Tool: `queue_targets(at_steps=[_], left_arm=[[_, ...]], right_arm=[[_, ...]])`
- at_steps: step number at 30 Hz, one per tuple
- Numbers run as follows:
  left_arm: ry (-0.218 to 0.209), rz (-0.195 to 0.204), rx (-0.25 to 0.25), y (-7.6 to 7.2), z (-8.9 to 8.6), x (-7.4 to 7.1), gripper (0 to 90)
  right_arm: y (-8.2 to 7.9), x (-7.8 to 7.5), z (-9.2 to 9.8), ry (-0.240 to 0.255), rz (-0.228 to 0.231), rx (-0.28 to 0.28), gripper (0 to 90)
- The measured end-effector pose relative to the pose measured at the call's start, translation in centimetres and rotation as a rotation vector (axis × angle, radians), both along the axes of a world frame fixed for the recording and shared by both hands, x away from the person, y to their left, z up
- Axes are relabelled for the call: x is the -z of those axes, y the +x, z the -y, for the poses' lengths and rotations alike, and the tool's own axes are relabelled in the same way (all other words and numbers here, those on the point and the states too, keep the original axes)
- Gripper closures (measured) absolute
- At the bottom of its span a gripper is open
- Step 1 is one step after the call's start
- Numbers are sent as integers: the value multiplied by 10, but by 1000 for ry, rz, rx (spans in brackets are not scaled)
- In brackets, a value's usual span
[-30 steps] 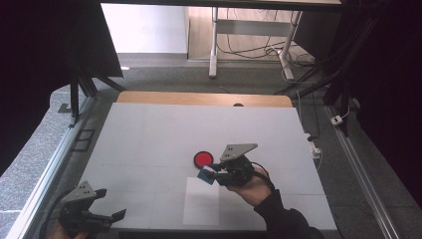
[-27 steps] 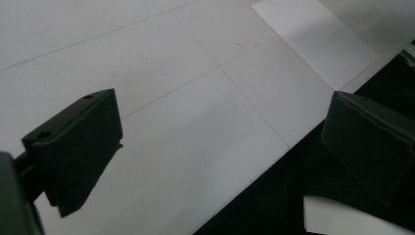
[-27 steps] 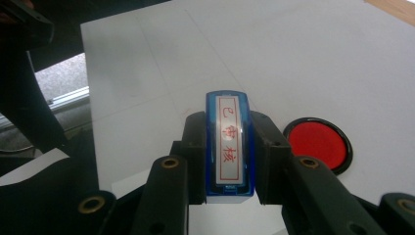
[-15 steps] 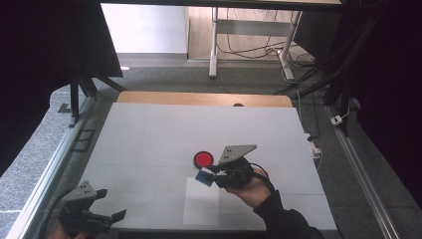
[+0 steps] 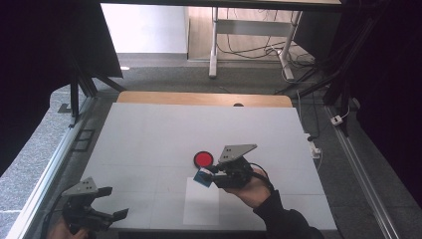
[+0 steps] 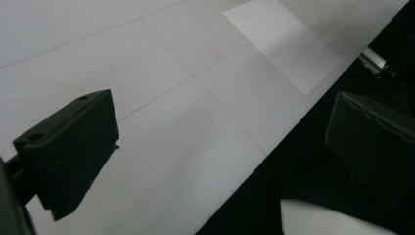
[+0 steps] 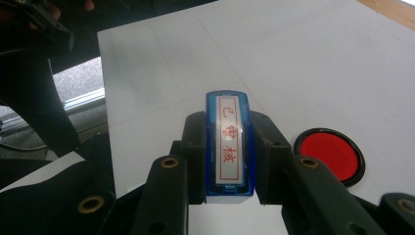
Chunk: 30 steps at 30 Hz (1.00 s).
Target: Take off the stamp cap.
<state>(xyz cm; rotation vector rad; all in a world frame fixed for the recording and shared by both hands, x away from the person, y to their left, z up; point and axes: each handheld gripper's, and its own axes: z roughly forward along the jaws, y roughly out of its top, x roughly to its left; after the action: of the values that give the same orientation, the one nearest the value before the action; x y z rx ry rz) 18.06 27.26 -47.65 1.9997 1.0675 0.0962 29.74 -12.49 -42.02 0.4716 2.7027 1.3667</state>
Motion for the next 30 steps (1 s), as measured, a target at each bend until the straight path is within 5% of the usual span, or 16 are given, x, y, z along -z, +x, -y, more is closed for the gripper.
queue_targets(at_steps=[7,18,25,30], left_arm=[[3,1,41,8,10,-1,0],[13,84,170,26,40,-5,0],[22,69,238,42,59,-4,0],[13,95,280,54,69,-8,0]], right_arm=[[-1,-1,0,-7,9,-13,710],[-2,-3,-2,-13,6,-34,710],[-2,-4,-2,1,-8,-48,710],[-3,-5,-2,3,4,-58,710]])
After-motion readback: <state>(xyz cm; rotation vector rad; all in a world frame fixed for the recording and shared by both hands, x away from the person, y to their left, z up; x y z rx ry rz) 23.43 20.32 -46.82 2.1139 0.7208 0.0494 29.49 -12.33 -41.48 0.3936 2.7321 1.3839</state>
